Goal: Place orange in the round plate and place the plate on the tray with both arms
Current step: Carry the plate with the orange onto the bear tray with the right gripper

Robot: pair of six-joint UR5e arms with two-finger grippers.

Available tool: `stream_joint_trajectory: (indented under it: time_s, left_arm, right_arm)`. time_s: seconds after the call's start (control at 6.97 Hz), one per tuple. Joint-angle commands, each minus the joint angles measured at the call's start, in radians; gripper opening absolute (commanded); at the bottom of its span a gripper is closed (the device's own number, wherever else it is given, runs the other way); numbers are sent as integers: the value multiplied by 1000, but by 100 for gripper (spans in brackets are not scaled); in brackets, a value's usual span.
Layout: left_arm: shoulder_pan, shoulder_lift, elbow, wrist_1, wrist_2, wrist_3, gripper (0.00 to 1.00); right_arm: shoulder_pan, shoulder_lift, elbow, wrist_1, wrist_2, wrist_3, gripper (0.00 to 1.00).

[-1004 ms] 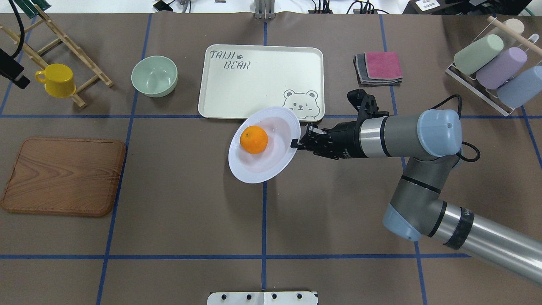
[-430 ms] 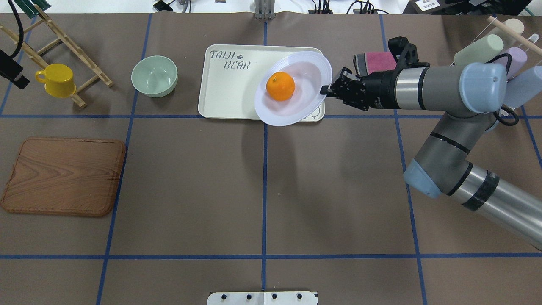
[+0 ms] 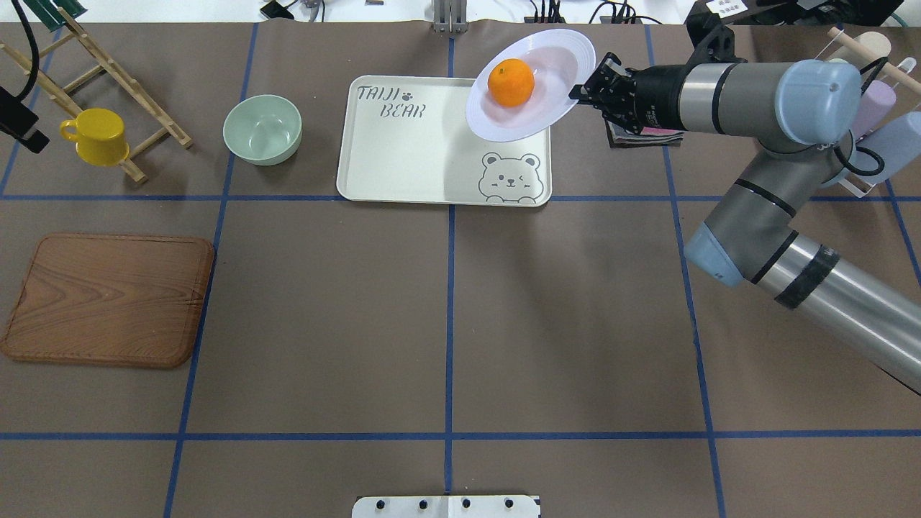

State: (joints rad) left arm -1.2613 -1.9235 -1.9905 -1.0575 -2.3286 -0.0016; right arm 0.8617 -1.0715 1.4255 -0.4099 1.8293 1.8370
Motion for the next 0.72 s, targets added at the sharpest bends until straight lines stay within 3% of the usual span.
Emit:
stream_joint_trajectory:
  time_s: [0.0, 0.14, 0.43, 0.57]
  left_arm:
    - [0, 0, -1, 1, 0, 0, 99]
    - [0, 0, -1, 1, 0, 0, 99]
    - [0, -2, -1, 1, 12, 0, 99]
    - [0, -2, -1, 1, 12, 0, 99]
  right_arm:
    - [-38, 152, -167, -4, -111, 75, 0]
    - [-102, 210, -224, -6, -204, 96, 0]
    - [-238, 234, -221, -7, -364, 187, 0]
    - [-288, 213, -218, 2, -408, 186, 33]
